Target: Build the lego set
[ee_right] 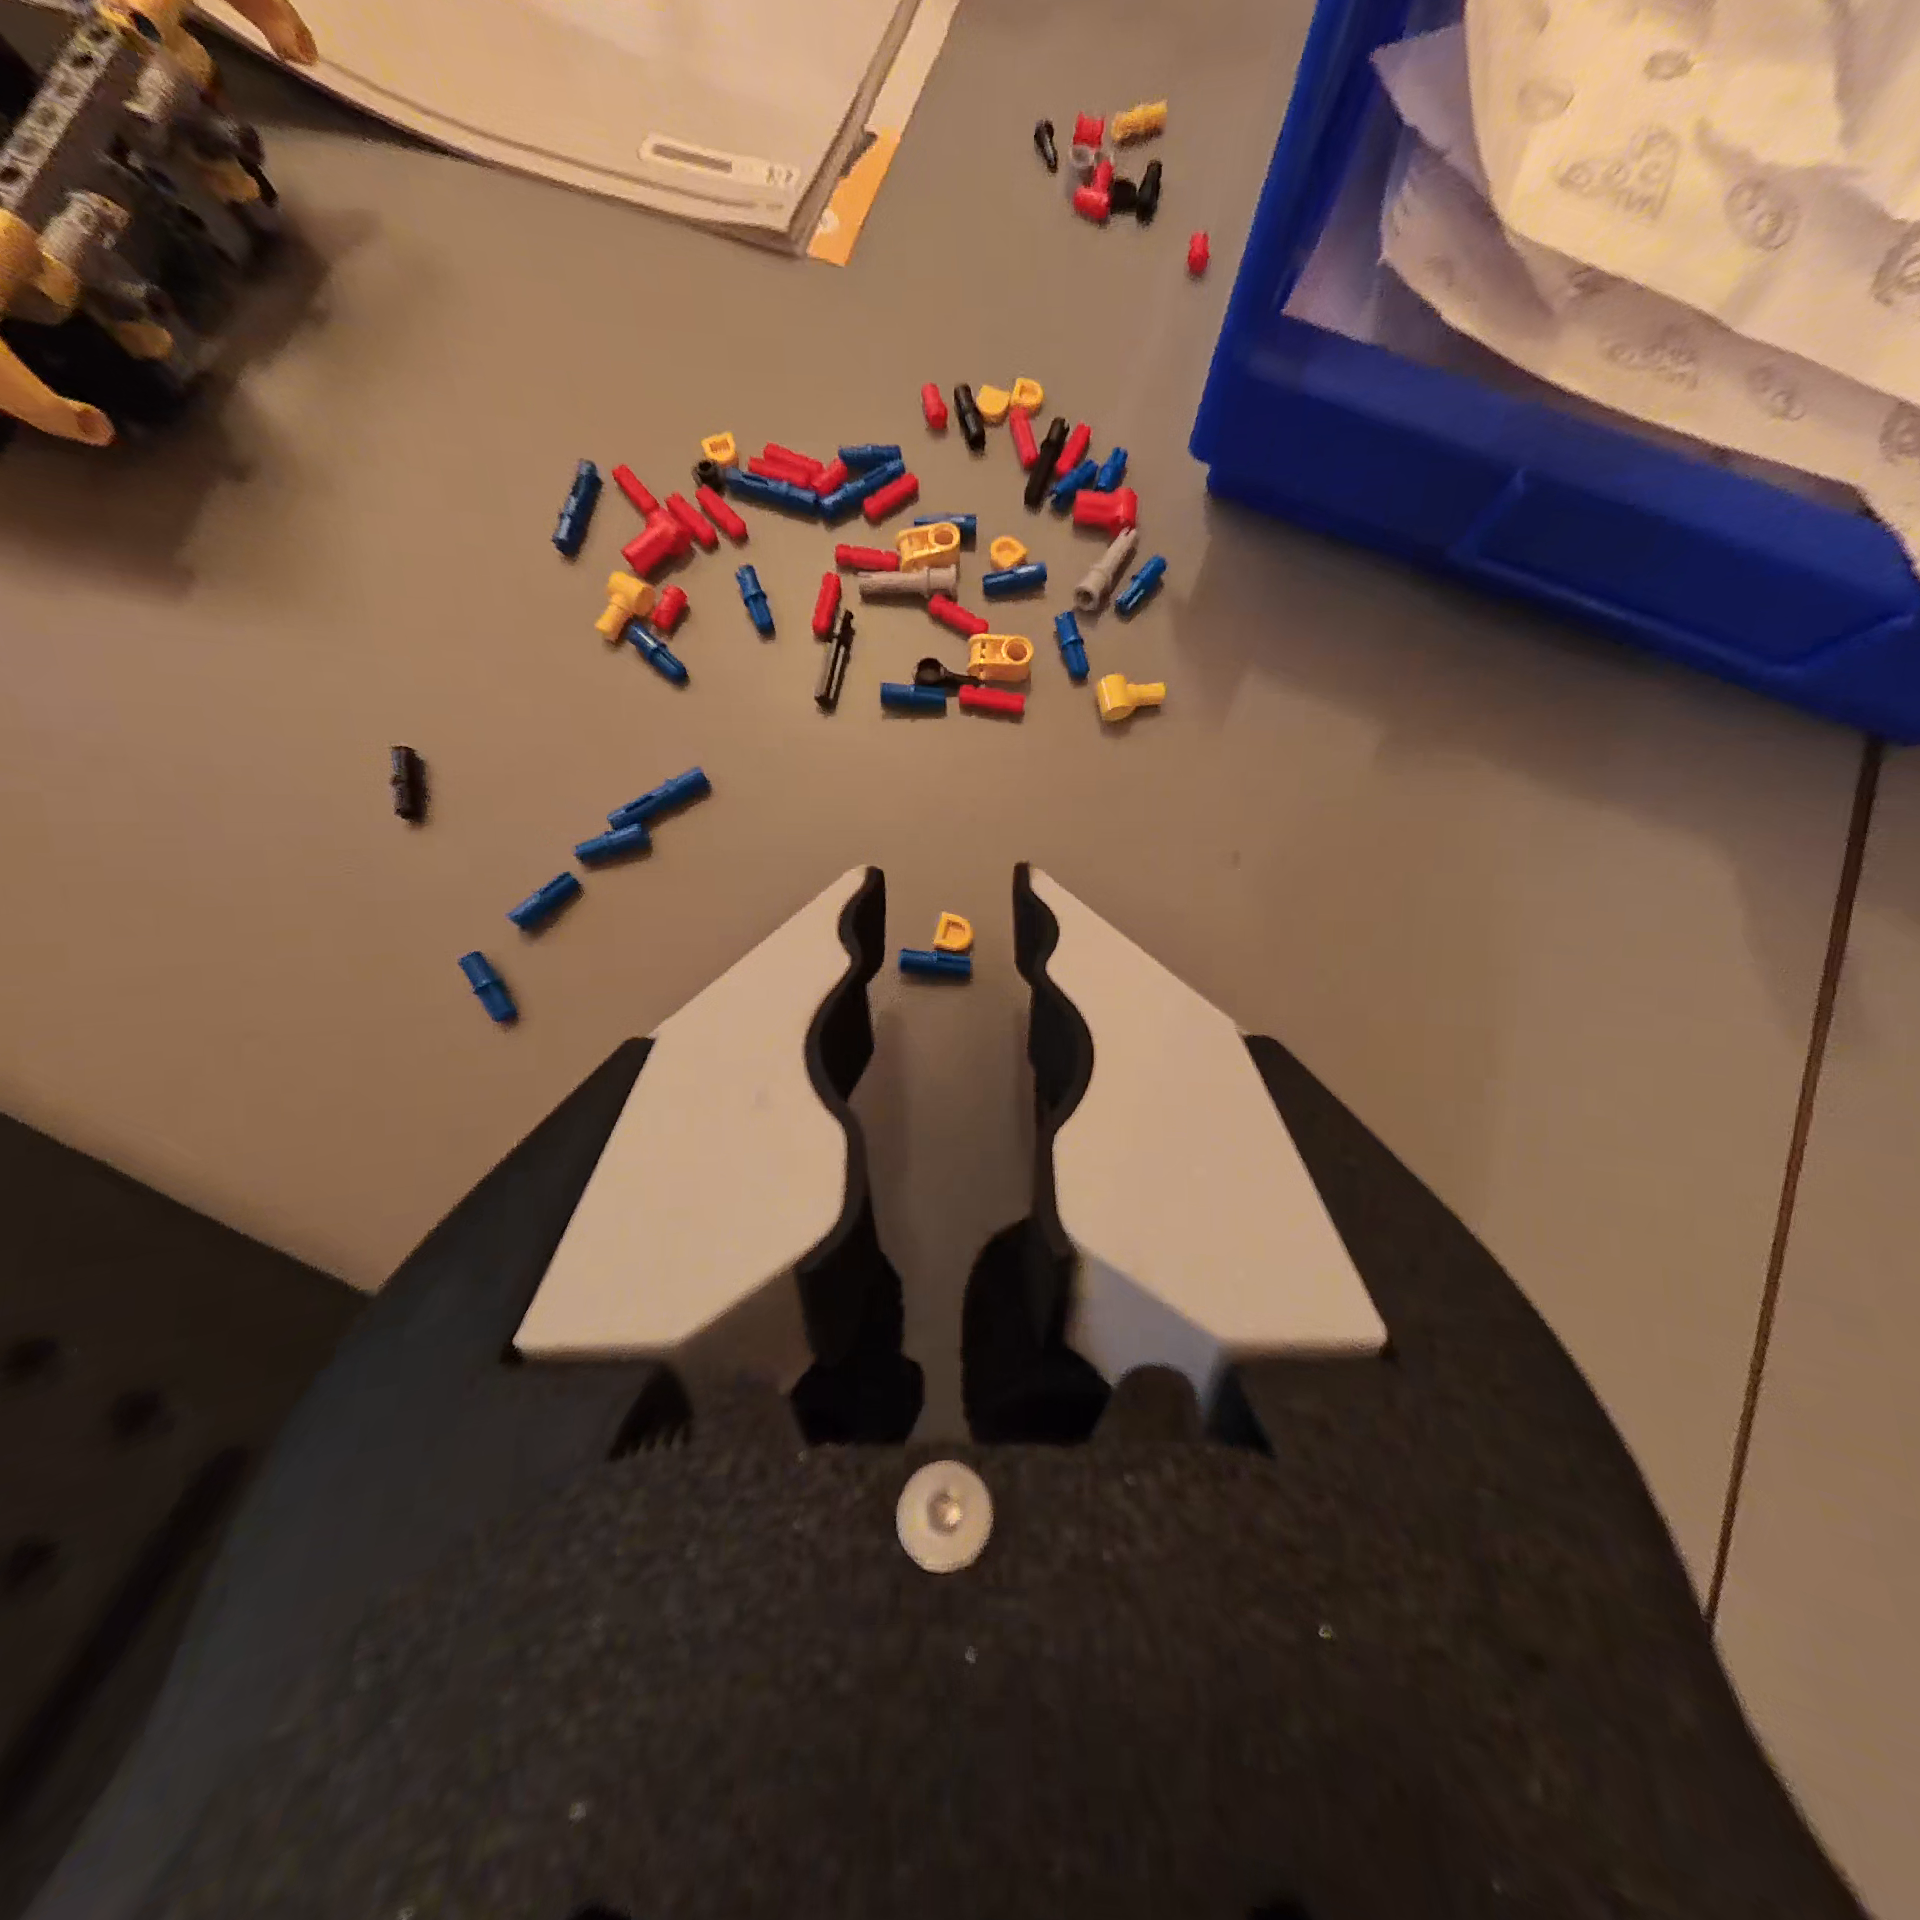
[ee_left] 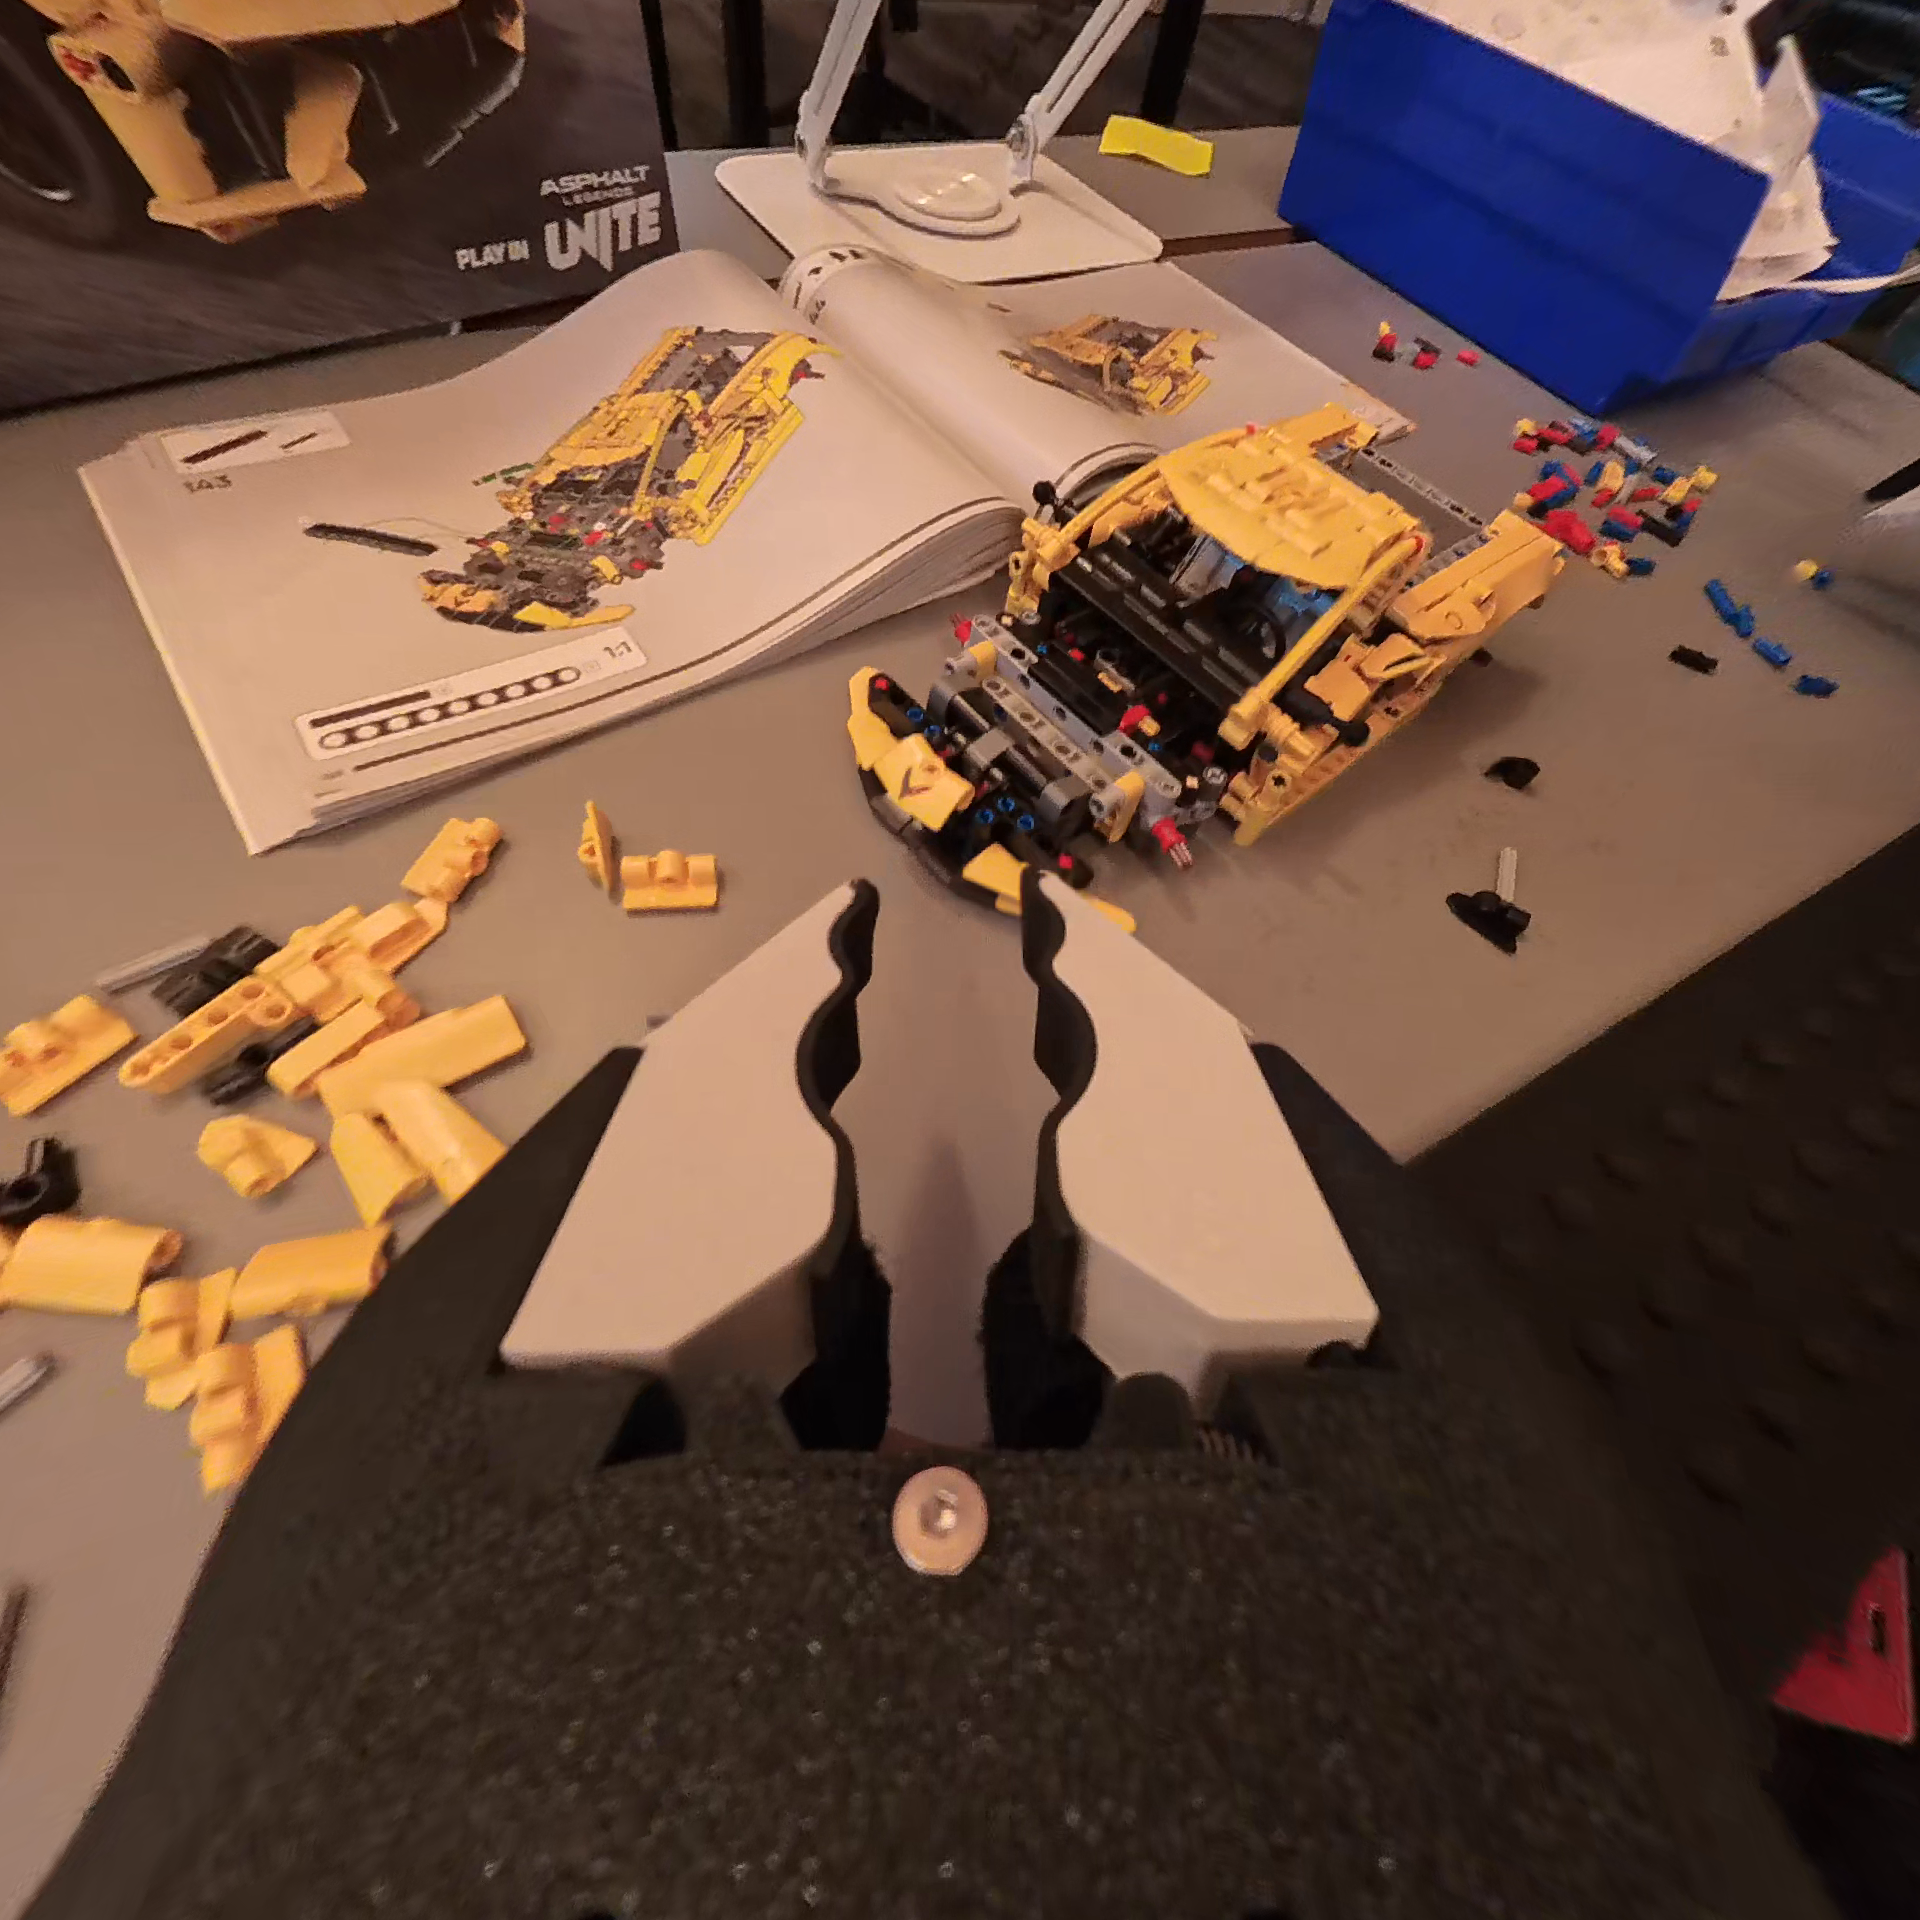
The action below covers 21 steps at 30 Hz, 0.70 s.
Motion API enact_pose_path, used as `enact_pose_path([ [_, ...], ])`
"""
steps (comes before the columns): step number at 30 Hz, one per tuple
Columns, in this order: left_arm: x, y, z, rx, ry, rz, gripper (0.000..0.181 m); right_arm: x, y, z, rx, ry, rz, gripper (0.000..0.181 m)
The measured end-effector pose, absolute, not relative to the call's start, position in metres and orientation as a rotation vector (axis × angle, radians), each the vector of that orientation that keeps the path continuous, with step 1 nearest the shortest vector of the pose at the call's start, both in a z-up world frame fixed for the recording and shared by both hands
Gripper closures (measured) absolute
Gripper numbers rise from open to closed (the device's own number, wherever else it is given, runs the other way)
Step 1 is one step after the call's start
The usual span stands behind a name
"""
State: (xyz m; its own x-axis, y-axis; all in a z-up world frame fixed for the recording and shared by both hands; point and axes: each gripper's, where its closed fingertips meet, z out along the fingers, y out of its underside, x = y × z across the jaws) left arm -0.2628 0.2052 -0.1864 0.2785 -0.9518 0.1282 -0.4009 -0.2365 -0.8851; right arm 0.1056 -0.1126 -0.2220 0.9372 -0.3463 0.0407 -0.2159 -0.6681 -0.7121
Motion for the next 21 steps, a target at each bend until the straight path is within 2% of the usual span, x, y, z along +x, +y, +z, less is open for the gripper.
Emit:
enact_pose_path([
  [7, -0.355, 0.192, -0.176, -1.813, 1.102, -0.681, 0.152, 0.058, -0.112, -0.195, -2.266, 0.359, -0.142, 0.161],
  [11, -0.443, 0.189, -0.177, -1.866, 0.999, -0.534, 0.152, -0.006, -0.116, -0.189, -2.205, 0.324, -0.059, 0.158],
  [17, -0.573, 0.157, -0.198, -2.000, 0.862, -0.535, 0.152, -0.106, -0.155, -0.168, -2.070, 0.294, 0.048, 0.158],
  [21, -0.651, 0.127, -0.215, -2.032, 0.706, -0.526, 0.152, -0.166, -0.193, -0.175, -2.044, 0.312, 0.037, 0.158],
])
